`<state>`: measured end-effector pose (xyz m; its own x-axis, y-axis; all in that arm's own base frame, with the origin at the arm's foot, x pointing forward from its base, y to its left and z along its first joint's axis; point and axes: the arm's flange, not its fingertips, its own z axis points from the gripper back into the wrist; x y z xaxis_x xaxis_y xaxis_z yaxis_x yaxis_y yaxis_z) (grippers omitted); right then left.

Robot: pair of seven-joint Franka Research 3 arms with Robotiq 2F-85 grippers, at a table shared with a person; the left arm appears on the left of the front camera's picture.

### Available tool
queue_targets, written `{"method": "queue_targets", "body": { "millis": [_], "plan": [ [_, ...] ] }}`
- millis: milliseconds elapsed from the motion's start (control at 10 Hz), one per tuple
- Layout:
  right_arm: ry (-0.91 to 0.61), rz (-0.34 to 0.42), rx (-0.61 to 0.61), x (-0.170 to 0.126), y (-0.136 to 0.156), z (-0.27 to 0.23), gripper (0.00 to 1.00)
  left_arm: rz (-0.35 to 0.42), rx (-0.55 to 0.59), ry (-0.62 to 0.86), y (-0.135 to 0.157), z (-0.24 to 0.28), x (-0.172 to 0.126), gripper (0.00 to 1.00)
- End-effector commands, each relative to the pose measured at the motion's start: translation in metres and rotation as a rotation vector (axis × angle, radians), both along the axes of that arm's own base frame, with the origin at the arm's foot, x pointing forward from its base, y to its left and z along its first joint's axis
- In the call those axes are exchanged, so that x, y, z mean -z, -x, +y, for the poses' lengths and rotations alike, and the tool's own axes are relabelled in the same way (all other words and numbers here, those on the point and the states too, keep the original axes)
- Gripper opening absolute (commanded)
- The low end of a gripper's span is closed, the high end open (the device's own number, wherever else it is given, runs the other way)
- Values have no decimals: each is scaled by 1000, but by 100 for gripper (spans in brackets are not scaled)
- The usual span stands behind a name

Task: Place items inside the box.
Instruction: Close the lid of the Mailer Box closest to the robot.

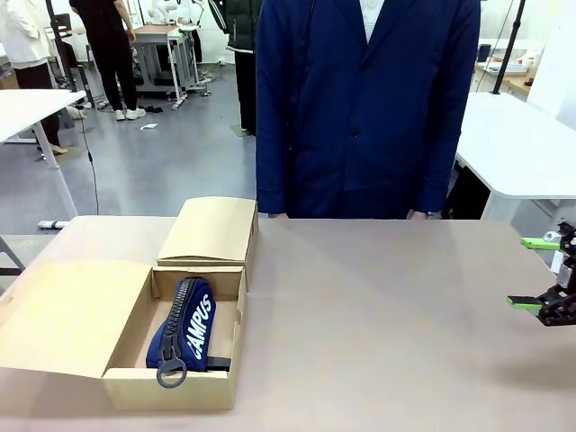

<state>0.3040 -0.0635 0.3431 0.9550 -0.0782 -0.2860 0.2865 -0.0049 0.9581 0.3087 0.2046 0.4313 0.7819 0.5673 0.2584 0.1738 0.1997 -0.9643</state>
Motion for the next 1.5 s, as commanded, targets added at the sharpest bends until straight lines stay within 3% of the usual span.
{"method": "queue_targets", "body": {
  "millis": [0, 100, 200, 300, 400, 500, 600, 700, 800, 1100, 1200, 1300, 1400],
  "plan": [
    [14, 13, -1, -4, 1, -2, 100, -477, 52, -185, 15, -17, -16, 100],
    [14, 13, -1, -4, 1, -2, 100, -722, -11, -319, 17, -47, -17, 100],
    [14, 13, -1, -4, 1, -2, 100, -855, 66, -413, 21, -80, -7, 100],
    [14, 13, -1, -4, 1, -2, 100, -895, 239, -536, 26, -102, 9, 100],
    [14, 13, -1, -4, 1, -2, 100, -972, 330, -639, 34, -111, 22, 100],
    [14, 13, -1, -4, 1, -2, 100, -1130, 342, -732, 45, -110, 30, 100],
    [14, 13, -1, -4, 1, -2, 100, -1193, 409, -813, 49, -103, 33, 100],
    [14, 13, -1, -4, 1, -2, 100, -1167, 344, -1174, 39, -97, 40, 100],
    [14, 13, -1, -4, 1, -2, 100, -901, 434, -618, 8, -89, 2, 100],
    [14, 13, -1, -4, 1, -2, 100, -901, 434, -618, 8, -89, 2, 100],
    [14, 13, -1, -4, 1, -2, 100, -933, 467, -675, 8, -86, 9, 100],
    [14, 13, -1, -4, 1, -2, 100, -1059, 611, -736, 10, -84, 25, 100],
    [14, 13, -1, -4, 1, -2, 100, -1053, 613, -738, 5, -67, 29, 100]
  ]
}}
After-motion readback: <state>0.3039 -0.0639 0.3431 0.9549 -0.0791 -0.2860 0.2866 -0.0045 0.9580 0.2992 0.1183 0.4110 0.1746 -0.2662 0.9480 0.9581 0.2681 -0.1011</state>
